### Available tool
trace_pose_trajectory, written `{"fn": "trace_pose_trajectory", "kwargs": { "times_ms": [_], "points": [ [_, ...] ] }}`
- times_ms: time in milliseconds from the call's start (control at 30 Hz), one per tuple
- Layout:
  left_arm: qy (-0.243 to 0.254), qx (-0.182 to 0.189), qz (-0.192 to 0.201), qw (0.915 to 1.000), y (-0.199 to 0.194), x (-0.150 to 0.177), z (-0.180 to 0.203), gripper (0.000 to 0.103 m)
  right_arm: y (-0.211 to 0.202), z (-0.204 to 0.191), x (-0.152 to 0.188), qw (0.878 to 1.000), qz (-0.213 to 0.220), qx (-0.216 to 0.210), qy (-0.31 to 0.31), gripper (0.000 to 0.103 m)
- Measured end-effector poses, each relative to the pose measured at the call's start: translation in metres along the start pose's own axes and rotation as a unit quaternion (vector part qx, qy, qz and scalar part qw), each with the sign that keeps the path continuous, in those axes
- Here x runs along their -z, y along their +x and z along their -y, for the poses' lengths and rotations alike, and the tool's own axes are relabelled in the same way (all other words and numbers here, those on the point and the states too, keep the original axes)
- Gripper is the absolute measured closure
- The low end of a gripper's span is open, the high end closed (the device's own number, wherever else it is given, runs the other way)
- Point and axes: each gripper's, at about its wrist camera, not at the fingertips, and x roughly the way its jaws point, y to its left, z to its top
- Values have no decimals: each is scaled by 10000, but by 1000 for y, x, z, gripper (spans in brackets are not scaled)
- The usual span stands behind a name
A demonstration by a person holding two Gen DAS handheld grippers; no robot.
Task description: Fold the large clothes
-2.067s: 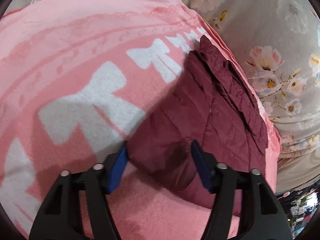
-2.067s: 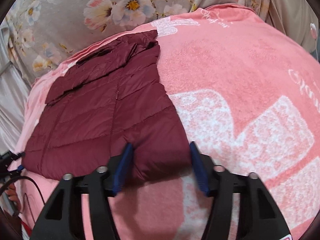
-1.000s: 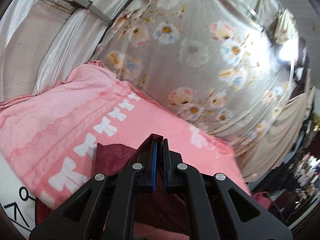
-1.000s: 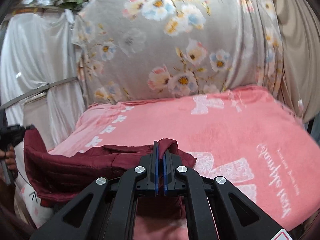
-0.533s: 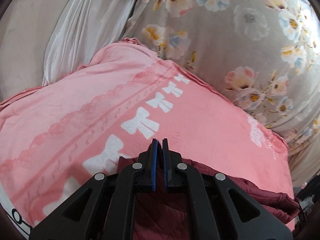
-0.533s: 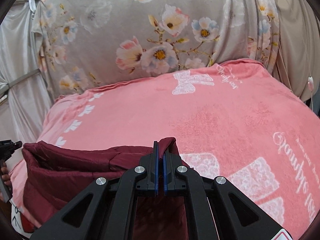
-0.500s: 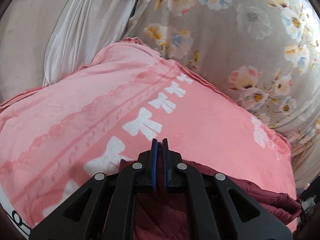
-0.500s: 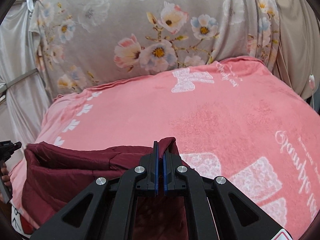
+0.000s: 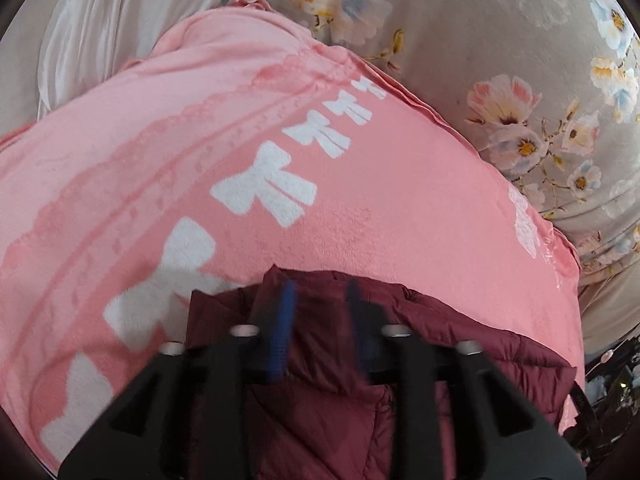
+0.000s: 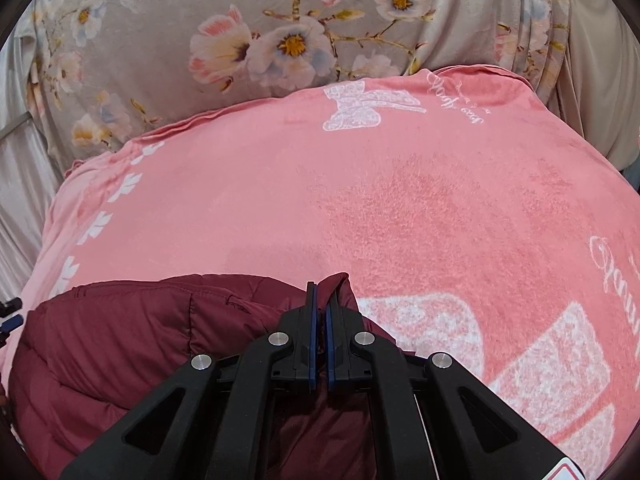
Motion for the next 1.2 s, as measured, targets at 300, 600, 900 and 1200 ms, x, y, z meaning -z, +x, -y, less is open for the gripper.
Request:
{"fn": "trace_pose_trajectory", "kwargs": {
  "times_ms": [300,600,900,1200],
  "points": [
    [196,-477,-440,9977,44,10,2,90,-28,-8,1,9989,260,376,-51,81],
    [342,-866,-122,9956,43,-9,11,102,-99,-61,21,9948,711,-396,-605,80],
    [1090,-127,656,9918,-44,15,95,101,-68,-139,48,9861,261,-898,-1370,86],
    [1606,85,-315,9865,29,78,142,98,-36,-146,60,9869,-32,-824,-1385,87]
  ]
}}
